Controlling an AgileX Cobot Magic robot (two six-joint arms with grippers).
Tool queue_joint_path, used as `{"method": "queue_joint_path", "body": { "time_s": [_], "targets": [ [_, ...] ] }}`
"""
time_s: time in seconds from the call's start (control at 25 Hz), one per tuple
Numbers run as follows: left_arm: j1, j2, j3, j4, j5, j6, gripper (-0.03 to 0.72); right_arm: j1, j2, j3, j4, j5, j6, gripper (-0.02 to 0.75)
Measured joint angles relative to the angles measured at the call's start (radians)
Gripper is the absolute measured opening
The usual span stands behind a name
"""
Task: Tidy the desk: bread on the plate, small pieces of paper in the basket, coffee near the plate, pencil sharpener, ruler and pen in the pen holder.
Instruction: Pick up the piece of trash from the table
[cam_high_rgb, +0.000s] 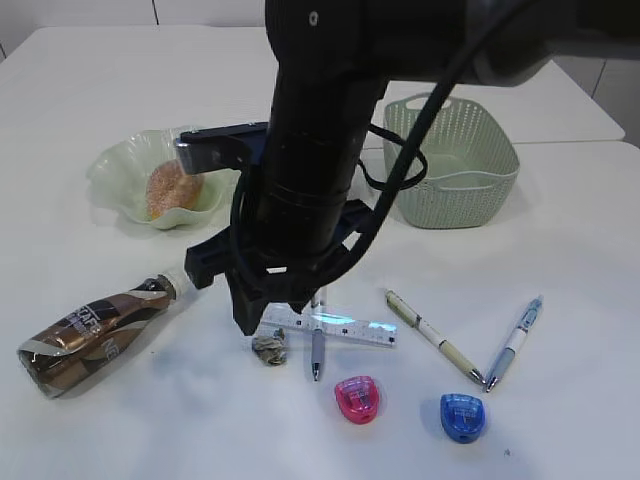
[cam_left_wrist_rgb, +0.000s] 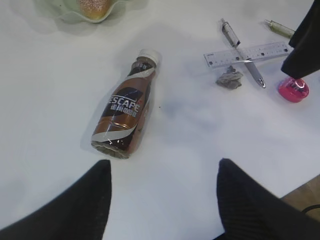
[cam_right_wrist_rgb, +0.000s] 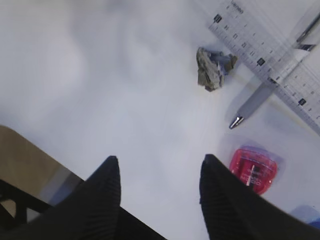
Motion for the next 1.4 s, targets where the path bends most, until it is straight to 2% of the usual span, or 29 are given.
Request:
{"method": "queue_joint_path", "body": {
  "time_s": [0.16,0.24,0.28,0.4,0.64,0.88,1.08,1.4],
  "targets": [
    [0.0,0.0,0.0,-0.001,-0.002,0.0,0.466,0.0,0.006,0.0,0.017,-0.048,0.104,0.4],
    [0.0,0.0,0.0,-0.005,-0.002,0.0,0.466,0.0,0.029,0.0,0.026,-0.066,0.229,0.398],
    [0.0,0.0,0.0,-0.008,-0.002,0.0,0.466,0.0,0.029,0.0,0.026,-0.066,0.229,0.398],
    [0.0,0.0,0.0,-0.01,-0.002,0.0,0.466,0.0,0.087,0.0,0.029,-0.068,0.44,0.397],
    [0.0,0.0,0.0,-0.038,0.0,0.0,0.466,0.0,0.156,0.0,0.051,-0.146,0.627,0.395],
    [0.0,0.0,0.0,-0.04,0.014,0.0,0.466,0.0,0.17,0.0,0.045,-0.236,0.724,0.396],
    [0.0,0.0,0.0,-0.042,0.017,0.0,0.466,0.0,0.192,0.0,0.02,-0.218,0.738,0.41],
    [0.0,0.0,0.0,-0.044,0.017,0.0,0.466,0.0,0.202,0.0,-0.097,-0.189,0.801,0.417]
  ]
}}
